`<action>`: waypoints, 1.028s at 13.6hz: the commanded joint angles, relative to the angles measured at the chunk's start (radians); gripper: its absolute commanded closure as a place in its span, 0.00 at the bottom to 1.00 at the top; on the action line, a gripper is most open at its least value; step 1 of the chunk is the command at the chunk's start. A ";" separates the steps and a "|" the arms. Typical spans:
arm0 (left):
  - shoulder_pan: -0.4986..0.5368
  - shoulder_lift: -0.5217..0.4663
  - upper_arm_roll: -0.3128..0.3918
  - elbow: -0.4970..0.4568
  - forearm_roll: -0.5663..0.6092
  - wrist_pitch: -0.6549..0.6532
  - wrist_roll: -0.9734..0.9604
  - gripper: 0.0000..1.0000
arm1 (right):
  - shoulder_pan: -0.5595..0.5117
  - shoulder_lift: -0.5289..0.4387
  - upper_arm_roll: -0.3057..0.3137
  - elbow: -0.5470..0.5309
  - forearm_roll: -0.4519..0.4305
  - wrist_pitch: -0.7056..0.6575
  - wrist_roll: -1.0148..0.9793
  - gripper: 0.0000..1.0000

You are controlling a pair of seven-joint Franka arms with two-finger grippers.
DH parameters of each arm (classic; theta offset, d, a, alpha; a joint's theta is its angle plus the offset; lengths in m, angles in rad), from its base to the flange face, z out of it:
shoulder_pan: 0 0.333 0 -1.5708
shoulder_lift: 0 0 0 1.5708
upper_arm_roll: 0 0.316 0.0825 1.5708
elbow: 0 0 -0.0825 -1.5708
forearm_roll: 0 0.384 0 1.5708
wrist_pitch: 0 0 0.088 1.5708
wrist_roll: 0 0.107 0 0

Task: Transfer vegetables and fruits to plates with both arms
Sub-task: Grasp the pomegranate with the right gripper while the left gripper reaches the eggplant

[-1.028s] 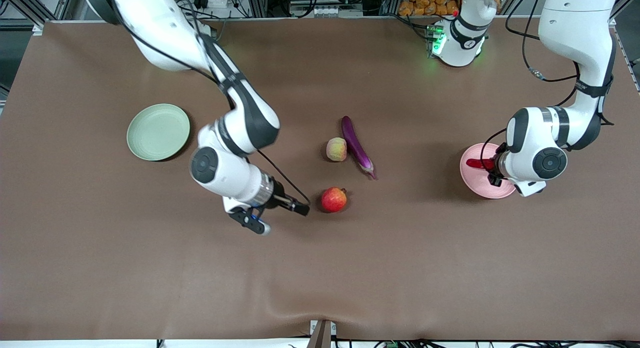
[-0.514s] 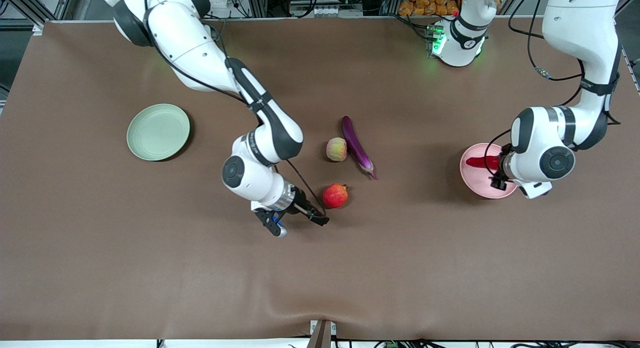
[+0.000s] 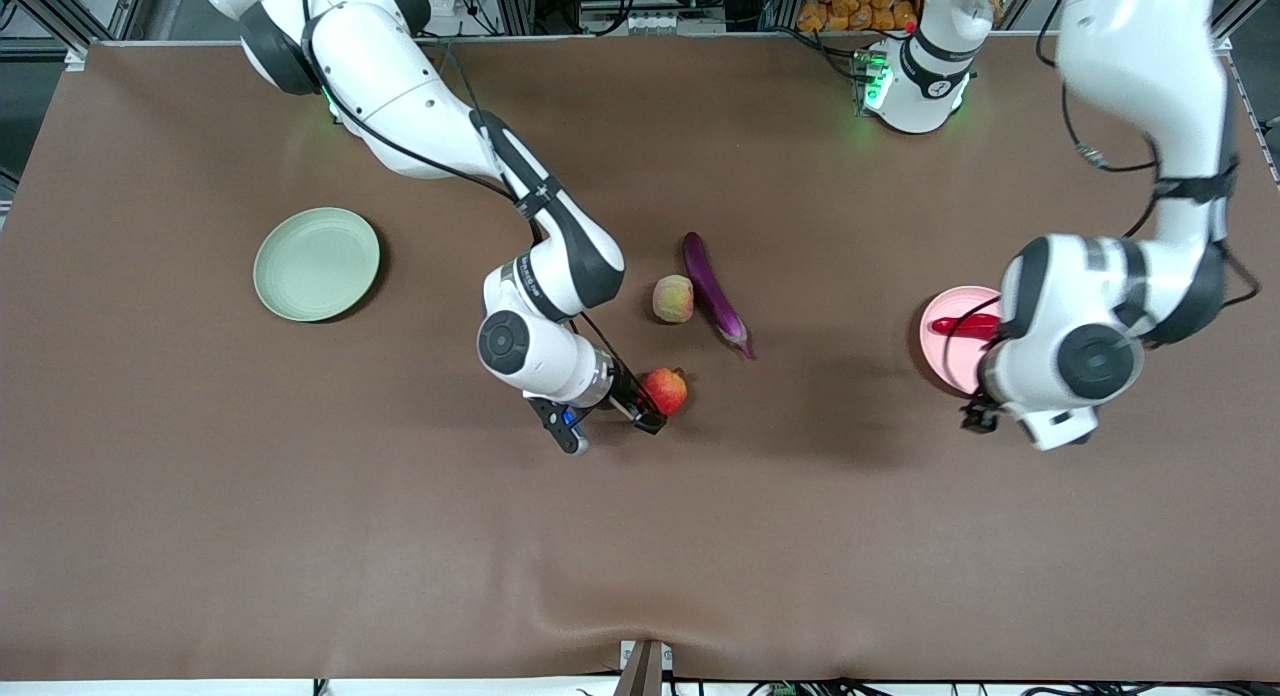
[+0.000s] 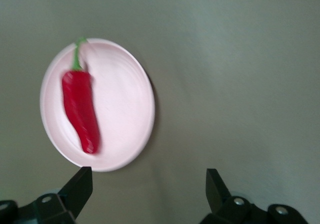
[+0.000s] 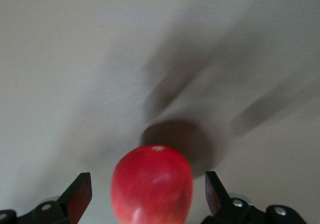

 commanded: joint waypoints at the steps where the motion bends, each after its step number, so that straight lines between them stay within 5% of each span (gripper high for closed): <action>1: -0.065 0.103 0.004 0.116 0.027 -0.034 -0.108 0.00 | 0.027 0.032 -0.012 0.041 -0.032 -0.008 0.058 0.00; 12: -0.171 0.131 -0.045 0.179 0.008 0.008 -0.027 0.00 | 0.082 0.095 -0.013 0.089 -0.033 0.049 0.115 0.00; 13: -0.156 0.130 -0.050 0.179 -0.030 0.025 -0.003 0.00 | 0.082 0.096 -0.012 0.089 -0.033 0.049 0.110 0.10; 14: -0.134 0.127 -0.050 0.179 -0.103 0.033 0.073 0.00 | 0.082 0.096 -0.012 0.089 -0.033 0.049 0.106 0.62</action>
